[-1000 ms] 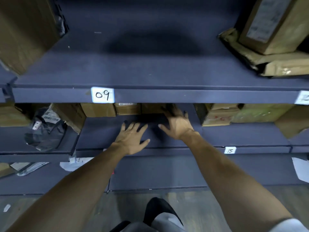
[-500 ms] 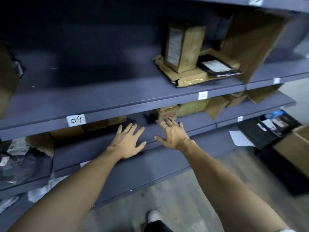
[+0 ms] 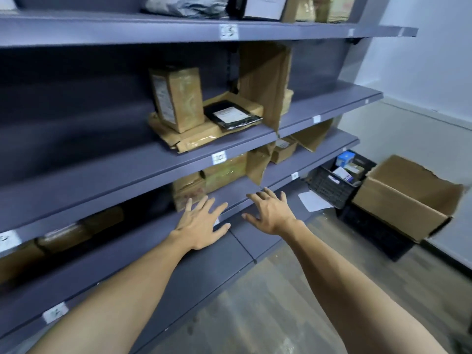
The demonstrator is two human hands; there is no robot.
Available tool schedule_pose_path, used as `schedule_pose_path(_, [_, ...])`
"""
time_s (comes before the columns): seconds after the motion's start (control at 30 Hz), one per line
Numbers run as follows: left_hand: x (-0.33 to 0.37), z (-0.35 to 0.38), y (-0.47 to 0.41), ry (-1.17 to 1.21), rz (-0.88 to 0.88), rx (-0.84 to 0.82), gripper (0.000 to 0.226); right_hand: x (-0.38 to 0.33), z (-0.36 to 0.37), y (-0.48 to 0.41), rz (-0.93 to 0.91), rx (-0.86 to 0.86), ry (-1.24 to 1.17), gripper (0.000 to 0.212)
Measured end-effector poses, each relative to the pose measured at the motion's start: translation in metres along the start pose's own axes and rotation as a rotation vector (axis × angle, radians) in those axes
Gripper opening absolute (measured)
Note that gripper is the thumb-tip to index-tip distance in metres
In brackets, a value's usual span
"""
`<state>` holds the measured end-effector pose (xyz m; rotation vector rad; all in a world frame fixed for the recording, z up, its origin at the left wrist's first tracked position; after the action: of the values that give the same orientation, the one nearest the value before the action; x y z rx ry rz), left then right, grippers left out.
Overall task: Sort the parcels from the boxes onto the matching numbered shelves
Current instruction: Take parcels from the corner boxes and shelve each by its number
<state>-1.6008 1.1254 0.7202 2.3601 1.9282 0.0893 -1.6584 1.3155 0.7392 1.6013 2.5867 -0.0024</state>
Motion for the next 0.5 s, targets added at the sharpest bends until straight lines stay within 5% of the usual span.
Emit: schedule_pose_path(0.5, [0.224,-0.052,-0.225,-0.023,0.208,0.043,0.079,0.304,-0.041,0.020,0.309,0.075,-0.025,0.069])
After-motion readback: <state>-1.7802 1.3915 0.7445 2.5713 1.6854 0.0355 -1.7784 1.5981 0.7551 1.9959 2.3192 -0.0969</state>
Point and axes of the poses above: each hand's wrist, its own y-axis away from the middle knuckle, its own z-axis out of the palm, x = y × z, the point moved 4 cm from there along -y, towards the middle knuckle, and after that the axes turned 1 degree about z, right-handed, at the moved point
